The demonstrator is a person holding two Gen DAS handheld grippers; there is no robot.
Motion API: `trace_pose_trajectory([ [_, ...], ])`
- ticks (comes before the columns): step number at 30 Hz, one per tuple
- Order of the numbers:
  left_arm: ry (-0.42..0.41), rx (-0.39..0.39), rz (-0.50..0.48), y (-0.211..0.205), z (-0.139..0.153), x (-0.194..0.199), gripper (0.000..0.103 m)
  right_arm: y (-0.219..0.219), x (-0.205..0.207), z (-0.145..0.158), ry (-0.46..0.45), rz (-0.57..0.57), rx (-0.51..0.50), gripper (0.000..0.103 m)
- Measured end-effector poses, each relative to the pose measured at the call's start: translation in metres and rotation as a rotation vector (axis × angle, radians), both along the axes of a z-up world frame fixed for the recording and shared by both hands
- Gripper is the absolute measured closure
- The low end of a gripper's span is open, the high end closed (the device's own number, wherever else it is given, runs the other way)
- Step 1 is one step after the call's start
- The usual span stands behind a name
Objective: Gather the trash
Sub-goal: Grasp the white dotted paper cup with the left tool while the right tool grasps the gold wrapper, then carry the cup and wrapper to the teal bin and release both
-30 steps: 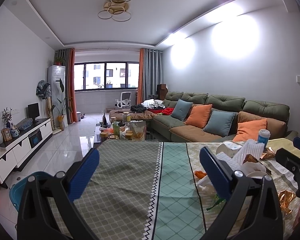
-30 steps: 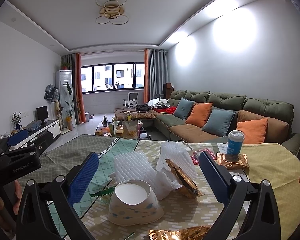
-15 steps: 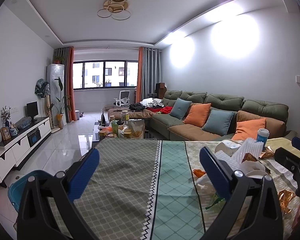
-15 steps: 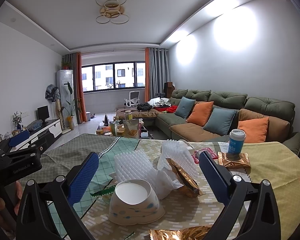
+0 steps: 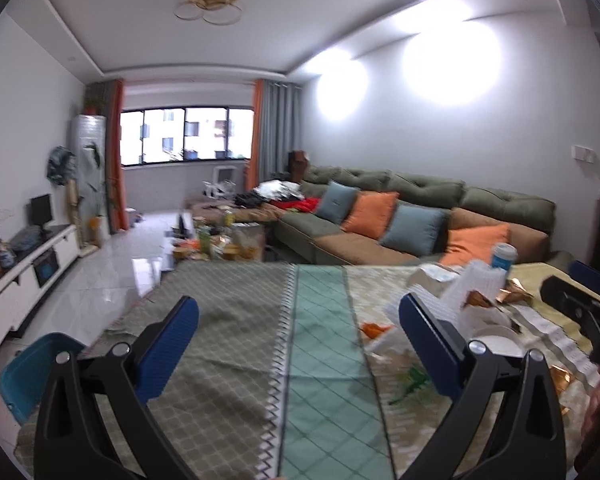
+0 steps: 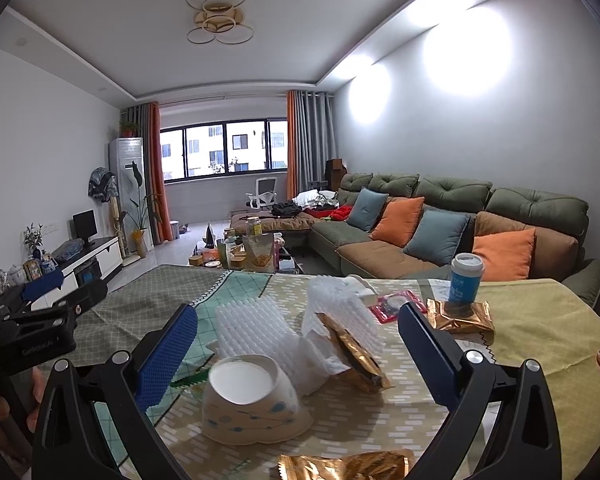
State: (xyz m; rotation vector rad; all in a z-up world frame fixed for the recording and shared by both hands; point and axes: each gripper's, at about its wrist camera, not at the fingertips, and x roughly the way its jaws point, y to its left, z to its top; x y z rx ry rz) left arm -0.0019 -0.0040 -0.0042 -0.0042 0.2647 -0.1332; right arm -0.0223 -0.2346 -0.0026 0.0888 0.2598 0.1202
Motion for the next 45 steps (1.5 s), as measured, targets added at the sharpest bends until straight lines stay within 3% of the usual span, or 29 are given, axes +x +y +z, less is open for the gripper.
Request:
trace_pose_trajectory([
  [7, 0.094, 0.041, -0.293, -0.04, -0.017, 0.001, 0.003, -0.023, 0.004, -0.008, 0.062, 0.007, 0.058, 0.003],
  [13, 0.187, 0.086, -0.506, -0.072, -0.041, 0.002, 0.004, -0.047, 0.007, -0.022, 0.179, 0.082, 0.114, 0.004],
  [19, 0.309, 0.101, -0.608, -0.091, -0.06, 0.018, 0.038, -0.058, 0.001, -0.043, 0.322, 0.177, 0.13, 0.015],
  [25, 0.378, 0.083, -0.667, -0.095, -0.07, 0.026, 0.06, -0.077, -0.004, -0.064, 0.434, 0.183, 0.185, 0.017],
  [27, 0.392, 0.081, -0.672, -0.096, -0.072, 0.028, 0.077, -0.084, -0.002, -0.073, 0.473, 0.184, 0.225, 0.025],
  [28, 0.4, 0.078, -0.674, -0.096, -0.072, 0.03, 0.08, -0.087, 0.0, -0.076, 0.493, 0.186, 0.245, 0.029],
  [31, 0.404, 0.074, -0.672, -0.095, -0.071, 0.031, 0.08, -0.088, 0.0, -0.081, 0.526, 0.2, 0.296, 0.049],
  [32, 0.402, 0.073, -0.671, -0.095, -0.07, 0.03, 0.08, -0.089, 0.001, -0.081, 0.53, 0.2, 0.304, 0.064],
  [34, 0.391, 0.072, -0.663, -0.094, -0.067, 0.029, 0.08, -0.092, 0.004, -0.082, 0.534, 0.198, 0.329, 0.072],
  [36, 0.385, 0.06, -0.664, -0.091, -0.064, 0.028, 0.081, -0.095, 0.005, -0.079, 0.528, 0.198, 0.346, 0.091],
  [39, 0.37, 0.043, -0.662, -0.087, -0.056, 0.025, 0.081, -0.098, 0.006, -0.072, 0.501, 0.187, 0.354, 0.096],
  [45, 0.33, 0.004, -0.656, -0.076, -0.039, 0.018, 0.081, -0.094, 0.01, -0.045, 0.414, 0.183, 0.319, 0.096],
])
